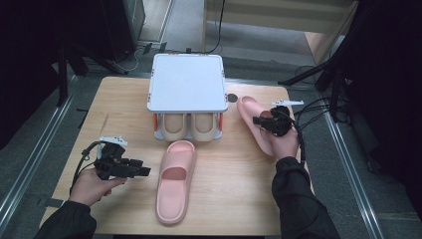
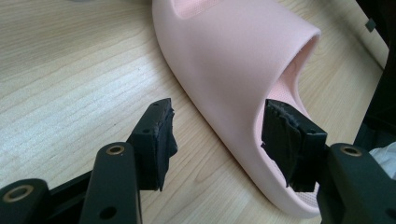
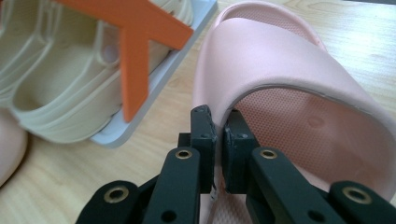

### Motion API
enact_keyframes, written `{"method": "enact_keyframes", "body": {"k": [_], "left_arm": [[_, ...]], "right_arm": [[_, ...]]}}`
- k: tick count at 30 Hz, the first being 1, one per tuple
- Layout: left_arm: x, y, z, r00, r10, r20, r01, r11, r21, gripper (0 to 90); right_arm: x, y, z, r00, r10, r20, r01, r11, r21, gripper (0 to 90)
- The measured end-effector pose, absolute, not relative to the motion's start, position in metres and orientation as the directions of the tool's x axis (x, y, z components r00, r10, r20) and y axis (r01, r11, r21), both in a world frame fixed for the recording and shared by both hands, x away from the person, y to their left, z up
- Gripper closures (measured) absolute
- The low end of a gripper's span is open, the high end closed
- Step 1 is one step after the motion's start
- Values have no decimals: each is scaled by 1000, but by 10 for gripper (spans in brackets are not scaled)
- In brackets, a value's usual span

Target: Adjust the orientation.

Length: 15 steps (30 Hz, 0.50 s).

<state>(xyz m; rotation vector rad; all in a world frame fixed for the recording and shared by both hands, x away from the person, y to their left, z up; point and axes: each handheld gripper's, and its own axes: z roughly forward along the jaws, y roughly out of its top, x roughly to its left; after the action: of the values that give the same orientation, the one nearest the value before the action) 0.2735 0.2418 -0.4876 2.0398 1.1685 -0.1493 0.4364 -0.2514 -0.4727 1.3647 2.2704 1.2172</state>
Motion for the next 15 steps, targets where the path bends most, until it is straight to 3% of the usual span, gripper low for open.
{"method": "enact_keyframes", "body": {"k": [6,15], "left_arm": [[276,237,-486,596,678,-431,761,-304,573,441],[278,229,-483,652,657,-380,701,-330,632,607]], "right_arm": [[416,-251,-465,-547,812,201,625,237,743,857],[380,-247,-458,-567,798,205,628,258,734,856]]}}
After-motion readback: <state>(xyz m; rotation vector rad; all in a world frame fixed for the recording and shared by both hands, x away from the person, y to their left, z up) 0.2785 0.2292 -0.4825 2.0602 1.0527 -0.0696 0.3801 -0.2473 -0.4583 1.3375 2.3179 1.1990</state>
